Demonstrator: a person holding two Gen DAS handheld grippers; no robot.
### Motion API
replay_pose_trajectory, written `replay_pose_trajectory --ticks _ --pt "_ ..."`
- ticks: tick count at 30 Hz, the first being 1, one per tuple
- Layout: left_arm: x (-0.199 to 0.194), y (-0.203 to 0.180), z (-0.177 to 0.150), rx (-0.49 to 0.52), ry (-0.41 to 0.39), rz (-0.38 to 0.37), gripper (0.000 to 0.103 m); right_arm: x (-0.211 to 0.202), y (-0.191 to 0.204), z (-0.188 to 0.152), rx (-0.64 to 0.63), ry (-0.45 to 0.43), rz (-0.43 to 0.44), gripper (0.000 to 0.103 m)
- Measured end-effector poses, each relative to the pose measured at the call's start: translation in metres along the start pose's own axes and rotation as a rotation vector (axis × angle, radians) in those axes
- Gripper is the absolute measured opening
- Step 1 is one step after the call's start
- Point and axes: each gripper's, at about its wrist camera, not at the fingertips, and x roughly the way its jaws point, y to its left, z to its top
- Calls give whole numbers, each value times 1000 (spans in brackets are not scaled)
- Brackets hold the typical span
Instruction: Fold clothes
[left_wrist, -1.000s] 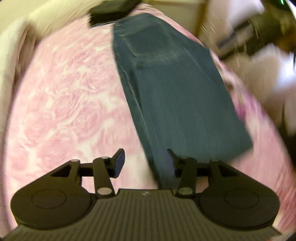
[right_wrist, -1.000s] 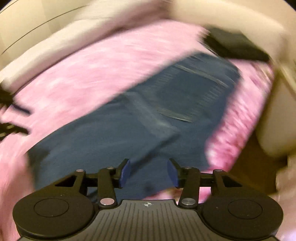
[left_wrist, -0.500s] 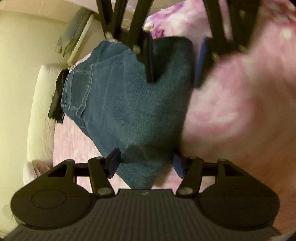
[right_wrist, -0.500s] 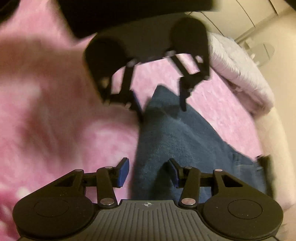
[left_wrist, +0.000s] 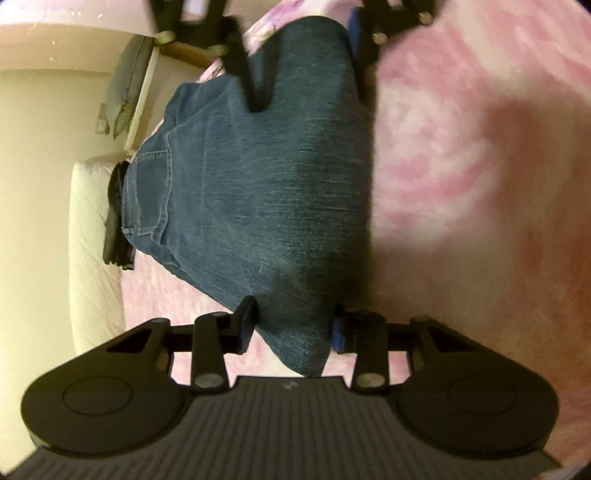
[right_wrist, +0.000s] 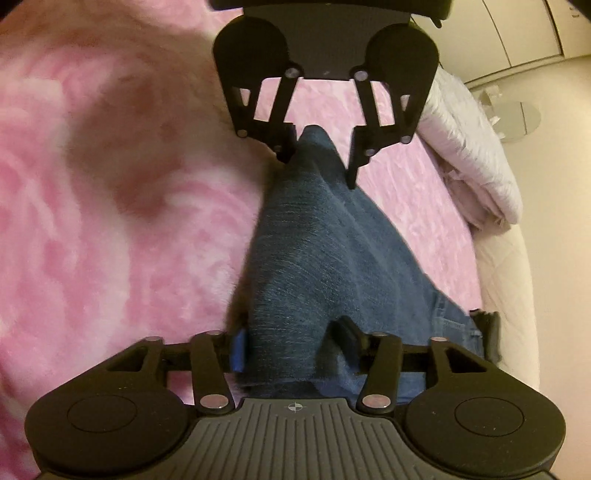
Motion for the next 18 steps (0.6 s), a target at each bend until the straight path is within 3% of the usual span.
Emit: replay_pose_trajectory --ticks 2,5,6,8,11,18 --pt "1 -1 1 -9 7 2 29 3 -4 -3 10 -5 0 64" --pt "3 3 2 -50 21 -21 25 13 -22 -8 118 4 51 63" --pt "3 5 2 -60 24 -30 23 14 -25 -7 129 6 65 60" --pt "2 12 3 -86 28 -55 21 13 -32 -5 140 1 104 36" --pt "-7 22 3 -113 31 -96 17 11 -48 -3 184 -3 168 23" --pt "-61 79 9 -230 26 -214 16 -50 -105 -4 271 -53 331 21"
